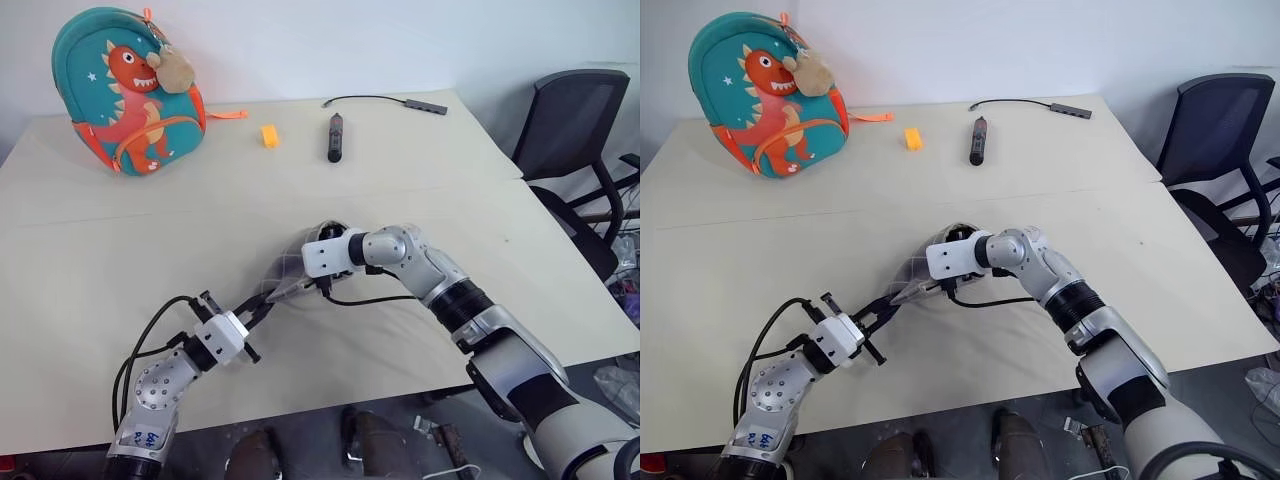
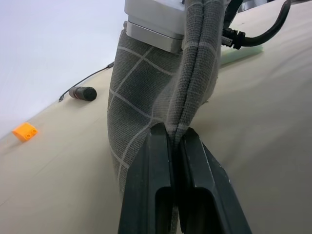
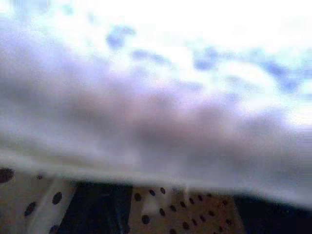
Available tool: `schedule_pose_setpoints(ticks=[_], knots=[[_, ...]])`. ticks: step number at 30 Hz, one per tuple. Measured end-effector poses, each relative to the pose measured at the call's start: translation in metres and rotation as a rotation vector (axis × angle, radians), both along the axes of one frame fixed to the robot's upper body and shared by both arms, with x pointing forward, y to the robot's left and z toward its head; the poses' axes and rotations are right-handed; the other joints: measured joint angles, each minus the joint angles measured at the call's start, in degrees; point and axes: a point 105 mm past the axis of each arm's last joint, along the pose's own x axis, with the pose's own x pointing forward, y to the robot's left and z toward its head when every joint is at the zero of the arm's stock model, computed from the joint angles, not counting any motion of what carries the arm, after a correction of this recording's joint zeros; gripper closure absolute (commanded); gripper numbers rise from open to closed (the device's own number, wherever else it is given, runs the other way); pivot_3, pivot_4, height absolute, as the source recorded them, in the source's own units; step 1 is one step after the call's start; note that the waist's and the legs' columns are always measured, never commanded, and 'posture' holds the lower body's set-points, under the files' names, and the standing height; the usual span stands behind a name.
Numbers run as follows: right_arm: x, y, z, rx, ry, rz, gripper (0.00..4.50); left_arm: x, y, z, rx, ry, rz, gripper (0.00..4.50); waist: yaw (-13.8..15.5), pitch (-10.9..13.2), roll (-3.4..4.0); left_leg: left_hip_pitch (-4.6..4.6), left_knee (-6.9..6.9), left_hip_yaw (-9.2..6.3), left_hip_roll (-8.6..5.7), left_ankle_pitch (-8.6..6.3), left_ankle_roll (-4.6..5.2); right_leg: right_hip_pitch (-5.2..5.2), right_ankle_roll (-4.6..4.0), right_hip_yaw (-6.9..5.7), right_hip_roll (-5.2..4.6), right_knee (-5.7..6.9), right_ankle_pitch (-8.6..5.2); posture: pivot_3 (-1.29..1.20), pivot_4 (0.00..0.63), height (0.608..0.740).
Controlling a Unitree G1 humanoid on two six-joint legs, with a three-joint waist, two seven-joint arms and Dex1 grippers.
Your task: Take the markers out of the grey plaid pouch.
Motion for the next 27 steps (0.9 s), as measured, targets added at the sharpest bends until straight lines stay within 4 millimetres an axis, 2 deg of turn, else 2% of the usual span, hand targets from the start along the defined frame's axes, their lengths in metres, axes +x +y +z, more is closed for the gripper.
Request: schedule_pose_setpoints(ticks=[8,14,27], knots=[[-0.005,0.0,0.003,0.108,0.114,-0.023,1.73,-0.001,0.0,0.001,-0.001,-0.003,0.001,4.5,0.1,0.0,0.0,-0.01,-0.01,-0.01,0.03,0.0,0.0,-0.01,0.04,-0.01,-0.01,-0.01,0.03,0.0,0.15,0.74],[-0.008,0.002,-0.001,0.146,0.089,-0.037,1.73,0.0,0.001,0.003,-0.019,-0.003,0.006,4.5,0.2,0.0,0.0,-0.02,-0.01,-0.01,0.05,0.0,0.0,0.0,0.01,-0.01,-0.02,-0.02,0.01,0.0,0.15,0.74],[-0.009,0.0,0.002,0.178,0.048,-0.05,1.73,0.004,0.001,0.014,-0.093,0.008,0.014,4.5,0.2,0.0,0.0,-0.02,0.0,-0.01,-0.01,0.0,0.0,0.0,0.02,-0.01,-0.01,-0.02,0.01,0.0,0.15,0.74]])
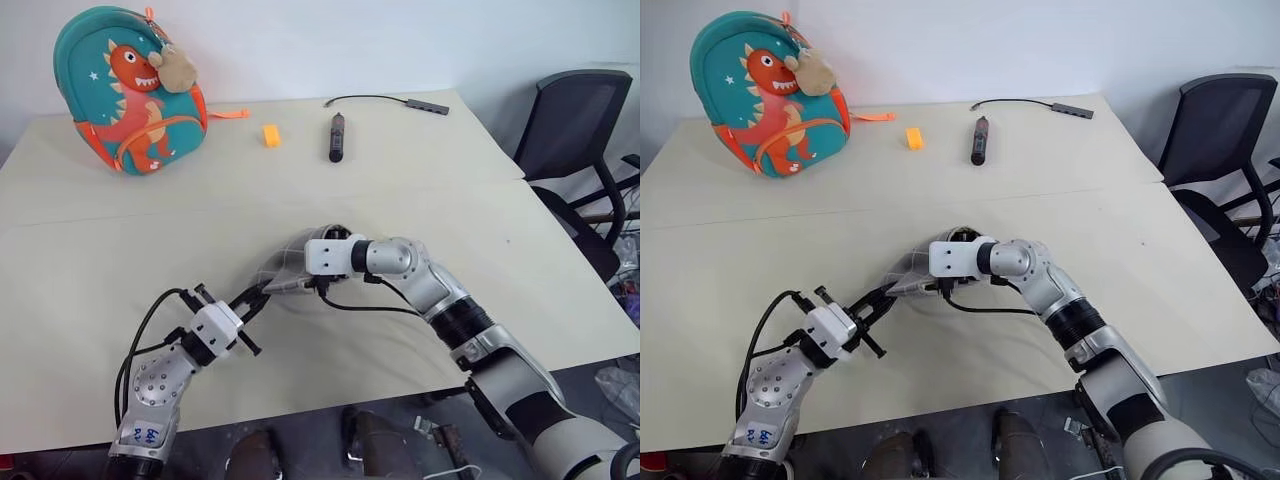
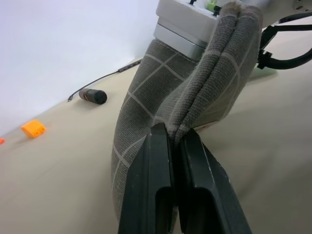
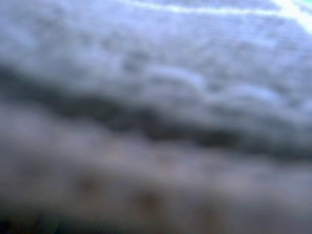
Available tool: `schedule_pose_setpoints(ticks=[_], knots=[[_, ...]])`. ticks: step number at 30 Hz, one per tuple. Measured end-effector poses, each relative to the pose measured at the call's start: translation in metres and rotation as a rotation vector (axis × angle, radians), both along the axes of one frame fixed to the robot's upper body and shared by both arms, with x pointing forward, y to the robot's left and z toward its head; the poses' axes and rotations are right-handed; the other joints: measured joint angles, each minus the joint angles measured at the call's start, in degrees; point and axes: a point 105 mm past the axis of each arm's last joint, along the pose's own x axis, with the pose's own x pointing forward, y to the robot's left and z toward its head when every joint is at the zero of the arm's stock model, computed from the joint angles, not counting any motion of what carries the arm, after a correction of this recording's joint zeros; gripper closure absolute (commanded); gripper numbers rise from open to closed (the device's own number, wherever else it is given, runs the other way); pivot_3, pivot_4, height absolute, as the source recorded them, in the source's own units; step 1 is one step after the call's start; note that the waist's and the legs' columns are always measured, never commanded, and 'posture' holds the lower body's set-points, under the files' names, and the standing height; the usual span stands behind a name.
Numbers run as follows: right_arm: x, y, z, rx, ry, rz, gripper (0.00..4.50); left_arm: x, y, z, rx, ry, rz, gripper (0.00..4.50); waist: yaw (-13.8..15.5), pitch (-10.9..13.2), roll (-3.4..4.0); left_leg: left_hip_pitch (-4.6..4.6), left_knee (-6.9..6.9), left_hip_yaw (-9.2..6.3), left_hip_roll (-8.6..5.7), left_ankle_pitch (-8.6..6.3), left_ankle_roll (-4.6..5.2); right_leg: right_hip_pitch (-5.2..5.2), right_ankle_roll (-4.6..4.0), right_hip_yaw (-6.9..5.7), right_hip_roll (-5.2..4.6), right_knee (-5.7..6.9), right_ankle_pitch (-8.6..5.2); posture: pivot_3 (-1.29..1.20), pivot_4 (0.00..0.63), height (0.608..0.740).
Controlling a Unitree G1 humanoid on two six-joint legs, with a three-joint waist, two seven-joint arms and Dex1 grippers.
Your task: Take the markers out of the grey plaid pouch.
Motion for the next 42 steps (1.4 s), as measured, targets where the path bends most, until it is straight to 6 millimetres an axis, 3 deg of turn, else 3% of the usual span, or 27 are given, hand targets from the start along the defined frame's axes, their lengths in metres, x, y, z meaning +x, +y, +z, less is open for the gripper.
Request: schedule_pose_setpoints(ticks=[8,14,17,22,24,31,37,42], knots=[[-0.005,0.0,0.0,-0.03,0.027,0.041,1.73,-0.001,0.0,0.001,-0.005,0.006,-0.013,4.5,0.0,0.0,0.0,0.0,-0.01,0.0,-0.02,0.0,0.0,0.0,0.01,-0.01,0.01,-0.01,0.0,0.0,0.15,0.74],[-0.009,0.015,-0.001,0.018,0.049,0.06,1.73,-0.003,0.0,-0.002,-0.006,0.02,-0.025,4.5,-0.1,0.0,-0.01,0.0,0.0,-0.01,-0.01,0.0,0.0,0.0,0.0,-0.01,0.05,0.01,0.0,0.0,0.15,0.74],[-0.008,0.016,-0.004,0.041,0.067,0.049,2.35,-0.003,0.002,-0.002,-0.006,0.02,-0.021,4.5,0.0,0.0,-0.01,0.0,0.0,-0.01,0.0,0.0,0.0,0.0,-0.01,-0.01,0.03,0.0,0.0,0.0,0.15,0.74],[-0.006,0.015,-0.001,0.078,0.081,0.044,4.02,-0.004,0.001,-0.002,-0.003,0.021,-0.027,4.5,0.0,0.0,-0.01,0.0,0.0,-0.01,0.0,0.0,-0.01,0.01,0.0,-0.01,0.01,-0.01,0.0,0.0,0.15,0.74],[-0.006,0.015,0.0,0.077,0.076,0.046,4.48,-0.004,0.002,-0.002,-0.002,0.021,-0.027,4.5,-0.1,0.0,-0.01,0.0,0.0,-0.01,0.0,0.0,-0.01,0.01,-0.01,0.0,0.02,0.0,0.0,0.0,0.15,0.74],[-0.009,0.007,-0.003,0.044,0.08,0.057,4.48,-0.005,-0.001,-0.002,-0.004,0.021,-0.039,4.5,0.0,0.0,0.0,-0.01,-0.01,-0.01,-0.01,0.0,-0.01,0.0,0.01,-0.01,0.02,-0.03,0.01,0.0,0.15,0.74],[-0.021,-0.005,0.013,0.034,0.11,0.085,4.48,-0.005,-0.002,0.005,-0.033,-0.002,-0.041,4.5,0.1,0.0,0.0,-0.02,-0.01,-0.04,0.02,0.0,0.0,0.0,-0.01,0.0,0.01,-0.05,0.0,0.0,0.15,0.74],[-0.035,-0.017,0.036,0.069,0.186,0.095,4.48,-0.001,0.006,0.009,-0.166,0.059,-0.019,4.5,0.2,0.0,-0.01,-0.02,0.01,-0.07,0.03,-0.01,0.01,0.02,-0.02,-0.01,0.02,-0.05,-0.01,0.0,0.15,0.74]])
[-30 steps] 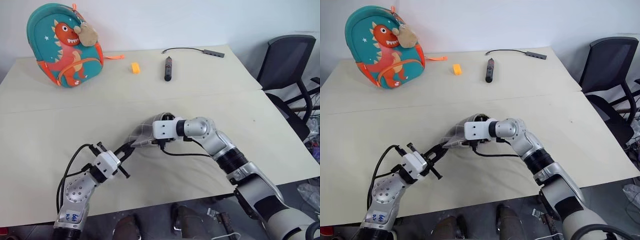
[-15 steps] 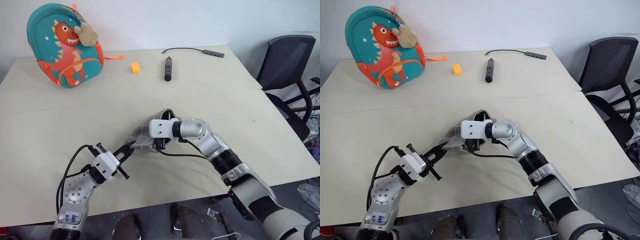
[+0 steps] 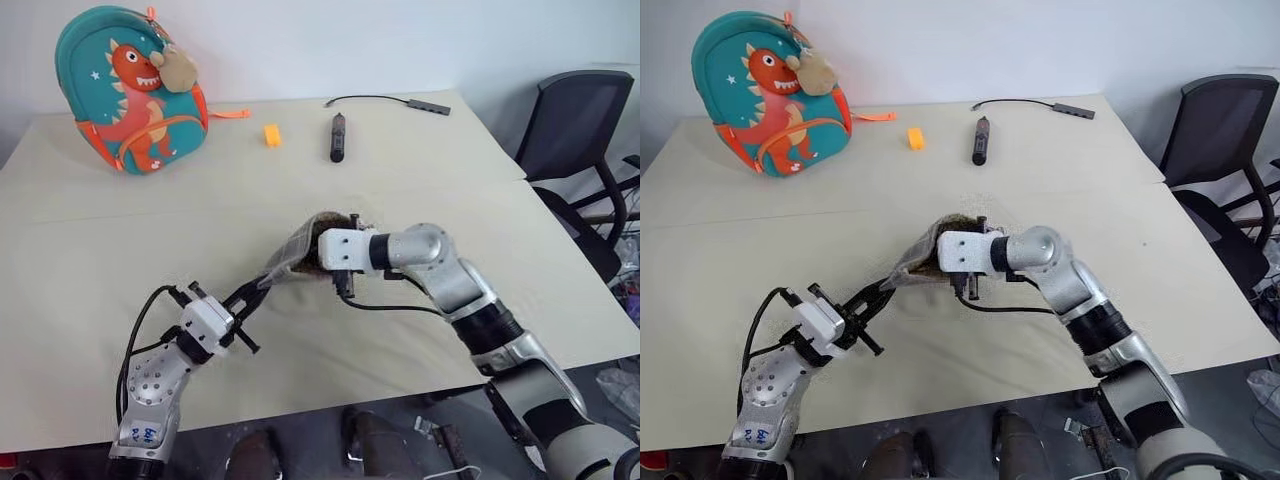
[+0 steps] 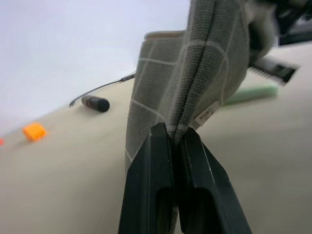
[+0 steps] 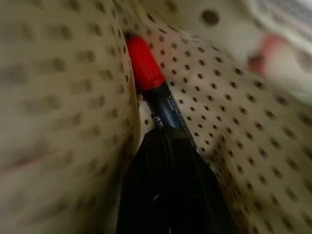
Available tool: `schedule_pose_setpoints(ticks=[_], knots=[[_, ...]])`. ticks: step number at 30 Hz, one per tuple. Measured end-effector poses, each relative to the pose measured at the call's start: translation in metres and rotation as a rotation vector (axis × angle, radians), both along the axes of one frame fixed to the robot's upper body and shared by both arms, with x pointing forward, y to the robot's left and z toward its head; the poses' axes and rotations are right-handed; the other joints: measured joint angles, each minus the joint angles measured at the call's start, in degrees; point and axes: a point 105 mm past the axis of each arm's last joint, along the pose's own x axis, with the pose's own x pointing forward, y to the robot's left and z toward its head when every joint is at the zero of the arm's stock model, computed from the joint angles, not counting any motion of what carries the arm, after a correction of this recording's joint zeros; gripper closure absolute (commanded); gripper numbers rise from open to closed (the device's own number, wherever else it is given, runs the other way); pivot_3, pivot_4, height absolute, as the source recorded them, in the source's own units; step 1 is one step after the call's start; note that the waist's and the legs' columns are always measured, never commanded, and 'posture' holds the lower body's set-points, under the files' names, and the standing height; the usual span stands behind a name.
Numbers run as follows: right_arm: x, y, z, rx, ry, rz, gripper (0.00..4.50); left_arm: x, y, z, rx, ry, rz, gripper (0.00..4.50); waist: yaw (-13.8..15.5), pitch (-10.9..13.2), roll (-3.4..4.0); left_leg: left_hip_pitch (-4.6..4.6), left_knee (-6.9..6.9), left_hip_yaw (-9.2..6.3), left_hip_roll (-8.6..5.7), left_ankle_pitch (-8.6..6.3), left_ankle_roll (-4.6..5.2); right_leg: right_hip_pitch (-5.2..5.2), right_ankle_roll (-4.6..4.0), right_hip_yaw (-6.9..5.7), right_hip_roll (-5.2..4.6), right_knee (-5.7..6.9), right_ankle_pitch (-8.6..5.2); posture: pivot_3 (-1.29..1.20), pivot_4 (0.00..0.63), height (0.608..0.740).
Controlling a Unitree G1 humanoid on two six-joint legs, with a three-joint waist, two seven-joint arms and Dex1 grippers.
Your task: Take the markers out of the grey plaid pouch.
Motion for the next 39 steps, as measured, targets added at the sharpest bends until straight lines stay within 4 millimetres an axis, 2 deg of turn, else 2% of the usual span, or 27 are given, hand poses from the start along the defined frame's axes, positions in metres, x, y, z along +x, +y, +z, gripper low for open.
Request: schedule_pose_setpoints(ticks=[4,8,13,17,20,29,31,34,39], knots=[[-0.011,-0.006,0.013,0.006,0.046,0.008,4.48,0.004,0.009,0.002,-0.124,0.075,0.004,4.5,0.0,0.0,-0.02,0.0,0.01,-0.04,-0.06,0.0,0.0,0.01,-0.01,-0.03,0.02,-0.02,-0.01,0.0,0.15,0.74],[-0.012,-0.006,0.019,0.014,0.073,-0.002,4.48,0.003,0.008,0.004,-0.193,0.128,-0.053,4.5,0.0,0.0,-0.02,-0.01,0.01,-0.03,-0.1,0.0,0.0,0.02,-0.02,-0.03,0.03,-0.05,-0.01,0.0,0.15,0.74],[-0.008,-0.006,0.031,-0.009,0.007,-0.012,4.48,0.003,0.02,0.004,-0.333,0.204,-0.071,4.5,-0.1,0.0,-0.01,-0.03,0.01,-0.03,-0.11,0.0,0.0,0.0,-0.02,-0.03,0.04,-0.07,-0.01,0.0,0.15,0.74],[-0.006,0.007,0.052,-0.017,-0.088,0.012,4.48,0.002,0.032,0.004,-0.433,0.248,-0.084,4.5,-0.1,0.0,-0.02,-0.02,0.01,-0.07,-0.09,0.0,-0.01,0.01,-0.02,-0.07,0.09,-0.05,-0.01,0.0,0.15,0.74],[-0.003,0.012,0.053,-0.046,-0.1,0.021,3.89,-0.003,0.026,0.0,-0.405,0.262,-0.139,4.5,0.0,0.0,-0.04,-0.04,0.02,-0.07,-0.11,0.0,-0.01,0.03,-0.03,-0.08,0.06,-0.09,-0.02,0.0,0.15,0.74],[-0.014,0.028,0.031,-0.194,0.008,0.085,0.97,-0.012,0.019,-0.012,-0.416,0.311,-0.218,4.5,-0.1,0.0,-0.03,-0.1,0.02,-0.07,-0.11,-0.01,0.0,0.0,-0.03,-0.07,0.02,-0.12,-0.02,0.0,0.15,0.74],[-0.021,0.033,0.03,-0.229,0.019,0.109,0.97,-0.014,0.015,-0.019,-0.418,0.338,-0.241,4.5,-0.2,0.0,-0.05,-0.08,0.01,-0.1,-0.09,-0.02,-0.01,0.01,-0.04,-0.09,0.06,-0.12,-0.02,0.0,0.15,0.74],[-0.026,0.034,0.017,-0.312,0.04,0.123,0.97,-0.018,0.008,-0.025,-0.429,0.365,-0.277,4.5,-0.1,0.0,-0.06,-0.09,0.02,-0.13,-0.08,-0.03,-0.03,0.01,-0.1,-0.12,0.05,-0.13,-0.06,0.0,0.15,0.74],[-0.016,0.035,0.003,-0.381,0.009,0.07,0.97,-0.019,0.011,-0.03,-0.444,0.394,-0.278,4.5,-0.1,0.0,-0.07,-0.09,0.03,-0.12,-0.1,-0.03,-0.03,0.01,-0.17,-0.11,0.01,-0.15,-0.1,0.0,0.15,0.74]])
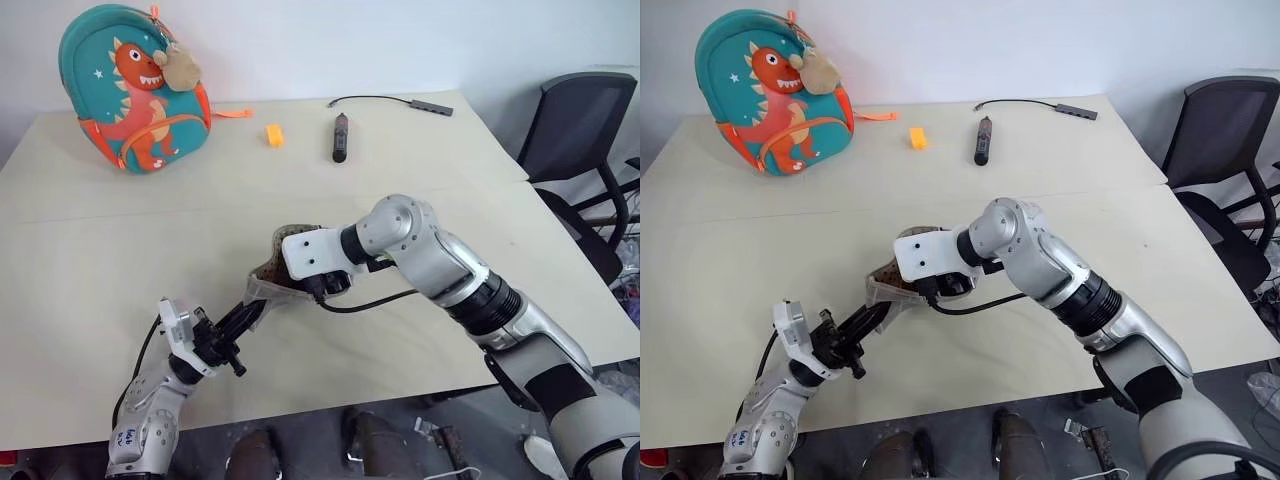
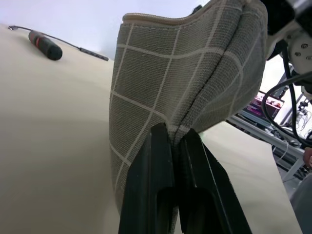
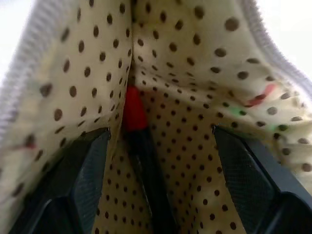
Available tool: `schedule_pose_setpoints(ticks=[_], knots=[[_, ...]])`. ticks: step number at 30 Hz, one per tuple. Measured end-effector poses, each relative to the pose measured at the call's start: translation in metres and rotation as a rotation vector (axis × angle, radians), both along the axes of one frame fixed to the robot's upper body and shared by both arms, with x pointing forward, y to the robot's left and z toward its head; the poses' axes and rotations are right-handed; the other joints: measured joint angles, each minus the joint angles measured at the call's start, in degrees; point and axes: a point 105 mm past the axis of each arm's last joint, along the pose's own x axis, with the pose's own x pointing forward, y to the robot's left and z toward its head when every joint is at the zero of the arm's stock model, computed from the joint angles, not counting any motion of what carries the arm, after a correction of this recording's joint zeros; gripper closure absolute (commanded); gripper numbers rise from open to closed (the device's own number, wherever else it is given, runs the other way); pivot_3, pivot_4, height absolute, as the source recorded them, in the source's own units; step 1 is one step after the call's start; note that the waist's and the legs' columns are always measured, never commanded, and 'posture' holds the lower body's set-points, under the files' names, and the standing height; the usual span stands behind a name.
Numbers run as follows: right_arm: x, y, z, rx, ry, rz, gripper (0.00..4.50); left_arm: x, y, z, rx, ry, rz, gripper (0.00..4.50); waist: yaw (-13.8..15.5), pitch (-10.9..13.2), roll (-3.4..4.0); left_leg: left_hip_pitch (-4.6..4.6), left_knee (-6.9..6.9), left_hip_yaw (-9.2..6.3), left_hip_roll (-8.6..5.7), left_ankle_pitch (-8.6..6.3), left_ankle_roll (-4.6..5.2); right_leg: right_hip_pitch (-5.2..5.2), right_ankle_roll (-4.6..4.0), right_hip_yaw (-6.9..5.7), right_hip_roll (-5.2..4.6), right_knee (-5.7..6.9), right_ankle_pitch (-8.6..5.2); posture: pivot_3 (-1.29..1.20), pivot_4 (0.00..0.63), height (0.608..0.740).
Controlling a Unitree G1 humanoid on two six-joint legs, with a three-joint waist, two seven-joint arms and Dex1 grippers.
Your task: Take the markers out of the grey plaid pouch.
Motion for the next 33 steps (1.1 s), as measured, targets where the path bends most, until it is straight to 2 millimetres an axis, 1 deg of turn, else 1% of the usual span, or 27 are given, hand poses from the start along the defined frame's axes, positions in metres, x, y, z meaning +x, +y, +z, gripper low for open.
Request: schedule_pose_setpoints(ticks=[4,7,11,14,17,18,20,24,25,30,33], knots=[[0.006,0.001,-0.012,-0.065,-0.031,-0.013,0.97,-0.001,0.001,-0.003,0.021,-0.006,-0.017,4.5,-0.1,0.0,0.01,0.03,-0.01,0.01,0.03,0.01,-0.01,0.01,-0.03,0.0,0.03,0.03,-0.01,0.0,0.15,0.74],[0.009,0.001,-0.013,-0.085,-0.048,-0.014,0.97,-0.001,0.001,-0.003,0.026,-0.011,-0.026,4.5,-0.2,0.0,0.01,0.04,0.0,0.0,0.05,0.02,-0.02,0.01,-0.06,0.01,0.06,0.03,0.0,0.0,0.15,0.74],[0.011,0.009,-0.023,-0.129,-0.051,-0.008,0.97,0.001,0.006,-0.004,0.015,-0.008,0.0,4.5,-0.4,0.0,0.05,0.14,-0.02,-0.07,0.09,0.03,-0.04,0.06,-0.1,0.04,0.19,0.02,0.03,0.0,0.15,0.74],[0.012,0.011,-0.029,-0.139,-0.041,-0.012,0.97,0.0,0.007,-0.005,0.016,-0.004,0.003,4.5,-0.4,0.0,0.1,0.14,-0.04,-0.08,0.09,0.04,-0.07,0.04,-0.12,0.07,0.23,0.02,0.03,0.0,0.15,0.74],[0.013,0.011,-0.034,-0.144,-0.038,-0.005,1.52,-0.002,0.006,-0.006,0.024,0.0,0.002,4.5,-0.5,0.0,0.12,0.16,-0.08,-0.07,0.08,0.04,-0.08,0.04,-0.13,0.07,0.22,0.02,0.02,0.0,0.15,0.74],[0.014,0.011,-0.037,-0.146,-0.036,-0.004,1.8,-0.003,0.006,-0.006,0.025,-0.001,0.002,4.5,-0.6,-0.1,0.11,0.15,-0.08,-0.07,0.07,0.04,-0.09,0.04,-0.13,0.07,0.22,0.02,0.03,0.0,0.15,0.74],[0.016,0.01,-0.041,-0.149,-0.035,-0.004,2.48,-0.003,0.006,-0.006,0.026,-0.001,0.002,4.5,-0.8,0.0,0.11,0.15,-0.08,-0.07,0.06,0.04,-0.09,0.03,-0.13,0.08,0.19,0.02,0.03,0.0,0.15,0.74],[0.017,0.012,-0.044,-0.146,-0.037,0.001,3.78,-0.004,0.006,-0.006,0.027,-0.003,0.003,4.5,-1.3,-0.1,0.09,0.14,-0.06,-0.07,0.1,0.04,-0.09,0.05,-0.13,0.09,0.14,0.01,0.03,0.0,0.15,0.74],[0.017,0.013,-0.044,-0.146,-0.04,0.004,3.93,-0.004,0.006,-0.006,0.026,-0.003,0.004,4.5,-1.3,-0.1,0.08,0.14,-0.06,-0.07,0.1,0.04,-0.09,0.05,-0.12,0.09,0.14,0.01,0.03,0.0,0.15,0.74],[0.015,0.011,-0.042,-0.137,-0.044,0.012,3.94,-0.004,0.005,-0.005,0.025,-0.003,0.0,4.5,-1.3,-0.1,0.08,0.11,-0.09,-0.08,0.11,0.04,-0.09,0.02,-0.14,0.09,0.15,-0.02,0.02,0.0,0.15,0.74],[0.009,0.004,-0.031,-0.09,-0.002,0.003,3.94,-0.004,0.003,-0.004,0.024,-0.01,-0.009,4.5,-1.2,0.0,0.09,0.02,-0.11,-0.08,0.08,0.04,-0.09,-0.04,-0.13,0.09,0.13,-0.04,0.02,0.0,0.15,0.74]])
